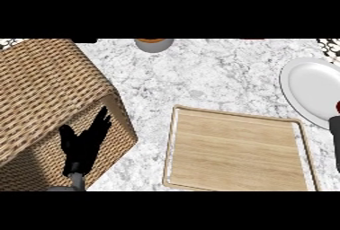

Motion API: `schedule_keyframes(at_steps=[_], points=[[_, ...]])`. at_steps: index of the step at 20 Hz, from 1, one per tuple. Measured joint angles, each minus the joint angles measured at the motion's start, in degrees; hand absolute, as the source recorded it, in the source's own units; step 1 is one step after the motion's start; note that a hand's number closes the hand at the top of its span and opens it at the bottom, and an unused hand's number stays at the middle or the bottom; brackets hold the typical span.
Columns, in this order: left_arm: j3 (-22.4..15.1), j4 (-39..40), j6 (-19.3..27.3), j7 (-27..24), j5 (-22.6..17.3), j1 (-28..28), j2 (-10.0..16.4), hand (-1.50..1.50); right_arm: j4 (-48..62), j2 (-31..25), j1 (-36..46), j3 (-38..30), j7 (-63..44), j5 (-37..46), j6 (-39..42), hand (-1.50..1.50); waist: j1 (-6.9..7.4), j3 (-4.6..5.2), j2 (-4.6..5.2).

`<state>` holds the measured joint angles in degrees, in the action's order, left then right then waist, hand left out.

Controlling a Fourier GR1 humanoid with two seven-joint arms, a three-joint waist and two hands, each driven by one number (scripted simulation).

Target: Pick the tomato from the tray and place it in the plate

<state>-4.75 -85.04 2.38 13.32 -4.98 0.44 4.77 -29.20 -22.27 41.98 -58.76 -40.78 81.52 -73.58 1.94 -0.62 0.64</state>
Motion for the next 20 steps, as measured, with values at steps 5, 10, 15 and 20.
schedule_keyframes(at_steps=[5,10,15,20], points=[[0.7,0.6,0.1,-0.9,0.1,0.6,0.2,0.0,-4.6,3.4,-1.3,4.4,4.6,-10.6,-4.5,-1.5,-0.98,0.04,-0.57],[1.6,0.5,0.1,-0.6,-0.4,1.0,0.5,0.0,-15.8,9.8,-6.3,15.1,7.1,-22.7,-5.4,-1.5,-2.01,0.19,-1.02],[2.1,1.1,-0.4,-0.7,-0.2,0.7,0.9,0.0,-27.5,15.8,-15.1,26.4,9.2,-32.0,-5.0,-1.5,-2.25,0.26,-1.12],[1.9,1.3,-0.4,-1.9,0.4,1.0,0.4,0.0,-33.9,19.8,-22.3,32.4,9.1,-33.6,-4.1,-1.5,-2.14,0.29,-1.15]])
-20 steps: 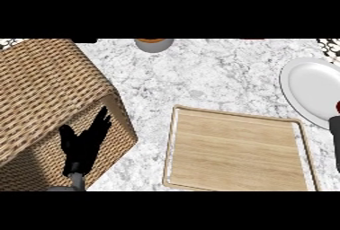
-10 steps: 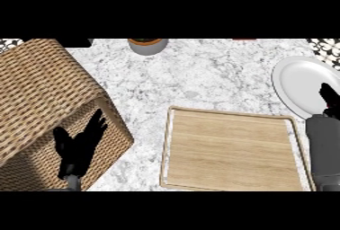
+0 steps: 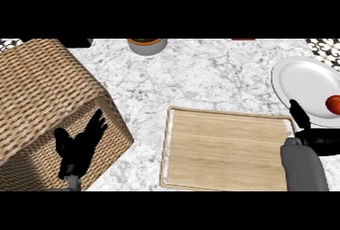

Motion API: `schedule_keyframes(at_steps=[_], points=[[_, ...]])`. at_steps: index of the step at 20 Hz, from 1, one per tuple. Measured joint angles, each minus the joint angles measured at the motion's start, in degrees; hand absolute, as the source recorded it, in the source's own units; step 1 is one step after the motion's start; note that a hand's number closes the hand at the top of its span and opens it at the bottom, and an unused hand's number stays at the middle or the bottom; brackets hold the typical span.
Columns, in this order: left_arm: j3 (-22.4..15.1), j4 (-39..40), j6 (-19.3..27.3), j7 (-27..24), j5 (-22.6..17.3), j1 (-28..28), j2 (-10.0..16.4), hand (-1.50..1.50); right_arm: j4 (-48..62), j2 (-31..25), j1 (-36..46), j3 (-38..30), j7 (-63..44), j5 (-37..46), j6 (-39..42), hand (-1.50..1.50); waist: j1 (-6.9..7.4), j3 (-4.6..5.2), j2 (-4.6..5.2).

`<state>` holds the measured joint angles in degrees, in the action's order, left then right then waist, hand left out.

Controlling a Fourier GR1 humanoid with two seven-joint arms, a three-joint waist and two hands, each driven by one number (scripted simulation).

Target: Pick the tomato from the tray and place it in the plate

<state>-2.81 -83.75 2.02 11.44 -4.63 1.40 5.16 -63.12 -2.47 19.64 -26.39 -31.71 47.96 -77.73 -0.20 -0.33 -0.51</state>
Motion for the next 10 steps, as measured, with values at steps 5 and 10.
schedule_keyframes(at_steps=[5,10], points=[[0.0,-0.1,0.1,-0.4,0.4,0.0,-0.6,0.0,-0.6,1.7,-3.4,5.0,-4.8,3.2,0.1,-1.5,0.18,0.06,0.03],[0.2,-0.6,-0.2,1.7,0.2,-0.6,-0.4,0.0,0.4,2.2,-4.5,8.7,-11.9,8.6,-0.7,-1.5,0.3,0.15,0.14]])
